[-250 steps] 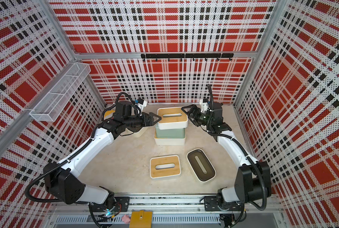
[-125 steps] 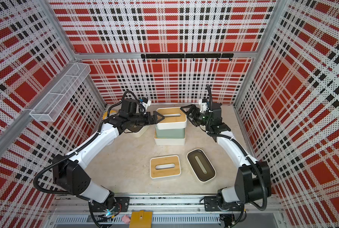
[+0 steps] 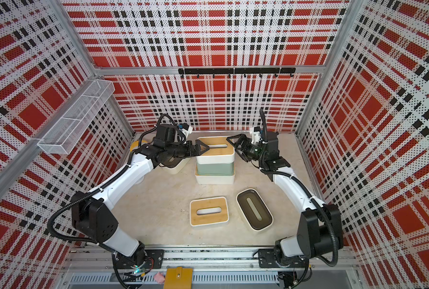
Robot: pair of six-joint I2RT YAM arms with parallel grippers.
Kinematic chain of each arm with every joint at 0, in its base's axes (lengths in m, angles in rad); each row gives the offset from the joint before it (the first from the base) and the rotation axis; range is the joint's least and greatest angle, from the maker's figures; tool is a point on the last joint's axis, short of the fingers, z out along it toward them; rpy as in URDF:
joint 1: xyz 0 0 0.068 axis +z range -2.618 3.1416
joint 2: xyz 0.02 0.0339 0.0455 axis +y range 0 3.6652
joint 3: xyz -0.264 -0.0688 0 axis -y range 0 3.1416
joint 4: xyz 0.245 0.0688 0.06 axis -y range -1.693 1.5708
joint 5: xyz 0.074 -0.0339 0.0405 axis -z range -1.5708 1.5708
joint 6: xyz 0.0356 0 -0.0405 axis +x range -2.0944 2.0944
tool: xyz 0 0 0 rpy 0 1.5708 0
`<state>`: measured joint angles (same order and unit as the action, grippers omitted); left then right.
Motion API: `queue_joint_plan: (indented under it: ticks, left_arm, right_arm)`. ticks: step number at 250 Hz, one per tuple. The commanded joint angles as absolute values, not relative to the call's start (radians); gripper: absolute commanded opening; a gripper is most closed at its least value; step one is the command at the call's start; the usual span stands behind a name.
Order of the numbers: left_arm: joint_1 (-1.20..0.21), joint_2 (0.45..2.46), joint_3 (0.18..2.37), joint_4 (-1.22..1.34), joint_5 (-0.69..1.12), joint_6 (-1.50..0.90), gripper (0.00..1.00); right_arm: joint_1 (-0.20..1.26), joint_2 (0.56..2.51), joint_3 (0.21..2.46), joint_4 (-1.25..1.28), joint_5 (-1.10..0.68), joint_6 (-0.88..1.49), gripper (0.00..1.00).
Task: Stack the tissue boxes
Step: Adjust the tissue box on the tissue box.
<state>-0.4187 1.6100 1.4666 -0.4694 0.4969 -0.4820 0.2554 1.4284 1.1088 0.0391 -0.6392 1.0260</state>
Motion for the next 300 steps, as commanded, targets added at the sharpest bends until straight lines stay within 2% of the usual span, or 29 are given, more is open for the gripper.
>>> queue_joint_plan:
  ticks: [1,300]
  left_arm:
    - [-0.427,1.623,1.512,-0.478,0.493,-0.477,0.99]
    - [-0.453,1.681,1.619,-0.5,0.504,-0.483,0.99]
  right_arm:
    - [0.267,1.425,1.097,0.091,-0.633,1.039,1.0]
    - [0.295,1.385,1.097,0.111,-0.629,1.057,1.0]
